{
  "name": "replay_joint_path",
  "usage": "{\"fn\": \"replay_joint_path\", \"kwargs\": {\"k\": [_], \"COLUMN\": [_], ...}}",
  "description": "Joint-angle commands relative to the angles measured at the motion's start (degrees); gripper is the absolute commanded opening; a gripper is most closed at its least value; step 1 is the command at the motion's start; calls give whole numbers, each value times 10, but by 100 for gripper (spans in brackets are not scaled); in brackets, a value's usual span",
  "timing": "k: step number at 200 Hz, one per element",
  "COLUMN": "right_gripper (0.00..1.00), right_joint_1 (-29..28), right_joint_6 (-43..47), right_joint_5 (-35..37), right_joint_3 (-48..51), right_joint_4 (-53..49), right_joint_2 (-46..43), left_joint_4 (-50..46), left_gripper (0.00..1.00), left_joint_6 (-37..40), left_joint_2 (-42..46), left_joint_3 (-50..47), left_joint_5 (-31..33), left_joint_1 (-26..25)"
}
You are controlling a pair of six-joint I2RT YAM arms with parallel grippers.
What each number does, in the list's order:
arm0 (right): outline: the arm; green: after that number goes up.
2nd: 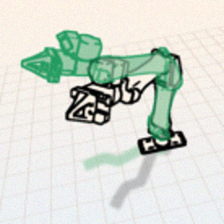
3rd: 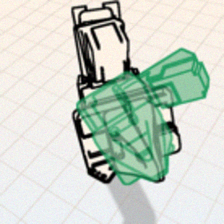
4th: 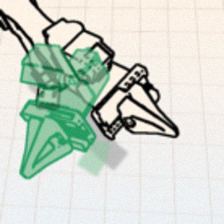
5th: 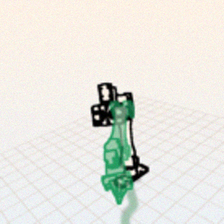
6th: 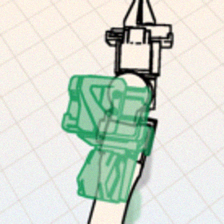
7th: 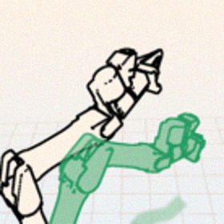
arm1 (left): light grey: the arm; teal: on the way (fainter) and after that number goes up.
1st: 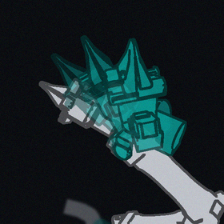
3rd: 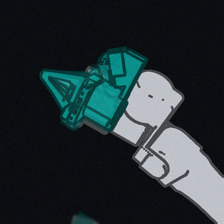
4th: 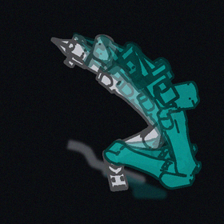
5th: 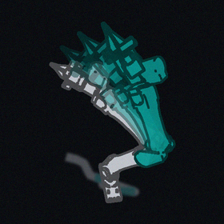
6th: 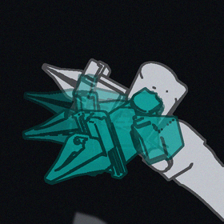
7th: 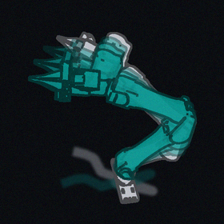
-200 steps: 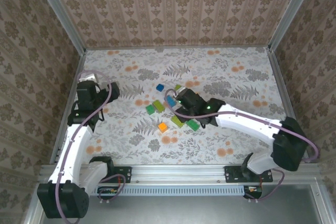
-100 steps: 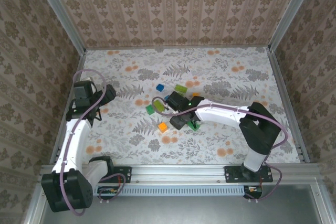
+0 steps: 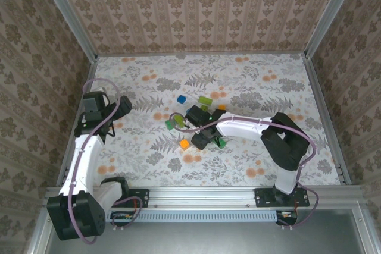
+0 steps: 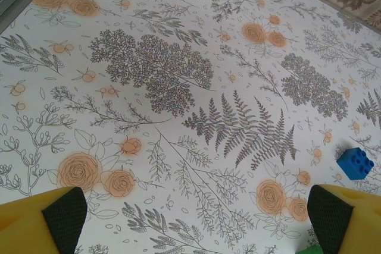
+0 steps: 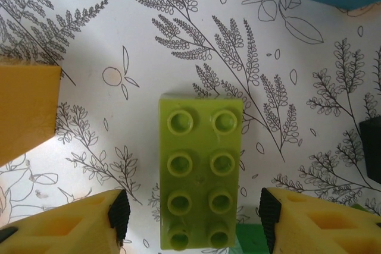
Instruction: Assemble a carrot with lego
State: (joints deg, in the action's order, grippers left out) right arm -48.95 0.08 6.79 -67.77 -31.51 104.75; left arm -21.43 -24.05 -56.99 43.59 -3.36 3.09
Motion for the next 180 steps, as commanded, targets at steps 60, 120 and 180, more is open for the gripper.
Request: {"fn": "replay_joint_path", "kwargs": {"k": [60, 120, 180], "right_gripper": [54, 49, 48], "right_joint_1": [15, 17, 18], "right_joint_6": [3, 3, 3], "right_joint_5": [-29, -37, -43], "right_joint_3": [-20, -24, -32], "right_joint_4": [2, 4, 3], "right_joint_2": [26, 32, 46], "left_joint_4": [7, 9, 10], "left_gripper": [99, 98, 98], "left_joint_6": [-9, -10, -9], "left_joint_2": [-3, -3, -2], "left_joint_3": [6, 6, 5], "left_joint_5": [-16, -18, -19], "left_joint_1": [6, 5, 6]}}
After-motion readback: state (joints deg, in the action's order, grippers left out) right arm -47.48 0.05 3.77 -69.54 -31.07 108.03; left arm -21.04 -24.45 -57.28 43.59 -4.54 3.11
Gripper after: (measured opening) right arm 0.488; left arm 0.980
